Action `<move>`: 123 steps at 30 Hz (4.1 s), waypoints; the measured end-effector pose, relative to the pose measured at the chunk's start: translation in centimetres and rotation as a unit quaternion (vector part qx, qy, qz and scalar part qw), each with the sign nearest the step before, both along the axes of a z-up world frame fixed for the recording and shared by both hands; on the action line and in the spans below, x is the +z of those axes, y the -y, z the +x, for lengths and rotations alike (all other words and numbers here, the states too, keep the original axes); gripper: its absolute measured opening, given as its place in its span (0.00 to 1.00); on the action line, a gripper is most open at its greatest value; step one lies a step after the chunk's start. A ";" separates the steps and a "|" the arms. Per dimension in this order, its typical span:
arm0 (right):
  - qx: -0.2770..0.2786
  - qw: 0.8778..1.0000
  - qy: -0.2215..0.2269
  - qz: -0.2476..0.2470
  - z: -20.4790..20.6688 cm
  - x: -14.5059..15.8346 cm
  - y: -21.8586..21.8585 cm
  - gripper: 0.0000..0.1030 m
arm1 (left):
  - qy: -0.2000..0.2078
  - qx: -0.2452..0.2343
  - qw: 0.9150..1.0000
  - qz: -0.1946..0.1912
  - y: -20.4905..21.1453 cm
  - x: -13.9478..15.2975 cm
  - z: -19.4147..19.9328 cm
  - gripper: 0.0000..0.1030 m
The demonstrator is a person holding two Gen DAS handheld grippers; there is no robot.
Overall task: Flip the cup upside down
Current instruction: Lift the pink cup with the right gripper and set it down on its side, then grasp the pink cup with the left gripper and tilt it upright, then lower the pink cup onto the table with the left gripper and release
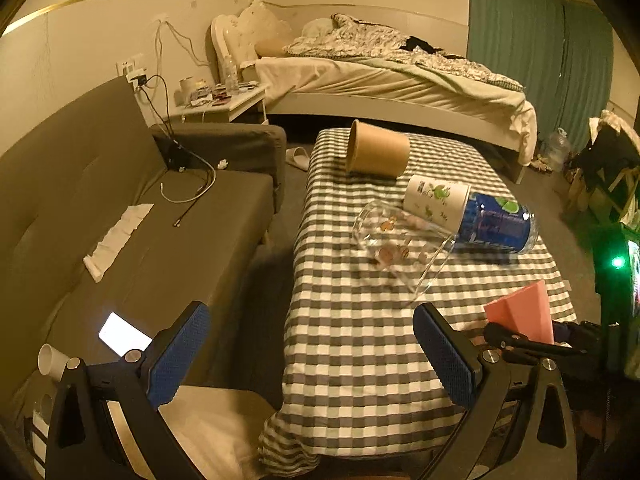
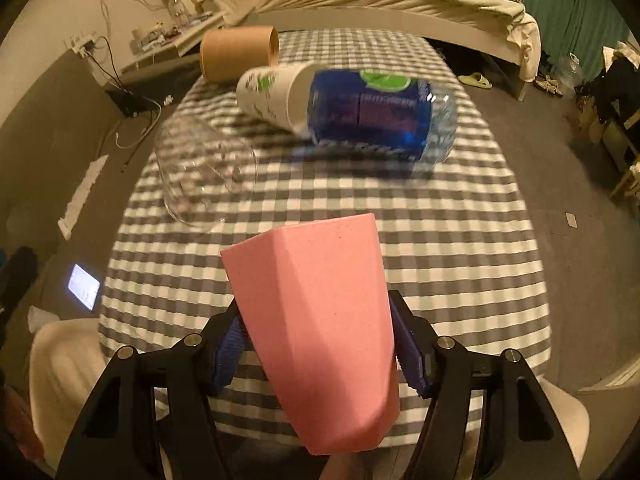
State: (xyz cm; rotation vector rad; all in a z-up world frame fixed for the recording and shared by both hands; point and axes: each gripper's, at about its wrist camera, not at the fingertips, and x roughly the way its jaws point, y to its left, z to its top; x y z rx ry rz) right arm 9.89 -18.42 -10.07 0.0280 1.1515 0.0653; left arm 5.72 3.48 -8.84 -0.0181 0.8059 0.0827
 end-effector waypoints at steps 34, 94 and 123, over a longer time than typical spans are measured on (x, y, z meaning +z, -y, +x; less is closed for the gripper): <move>-0.079 0.986 0.145 -0.024 -5.2 8.3 12.4 0.93 | -0.016 -0.071 0.997 -0.023 12.8 -0.2 -1.4 1.00; -0.138 0.987 0.078 0.031 -6.2 1.6 17.8 0.93 | -0.124 -0.146 0.981 -0.029 18.2 -2.8 6.0 0.56; -0.129 0.988 0.082 0.013 -5.8 2.3 17.0 0.93 | -0.112 -0.146 0.982 -0.036 17.8 -2.7 8.2 0.53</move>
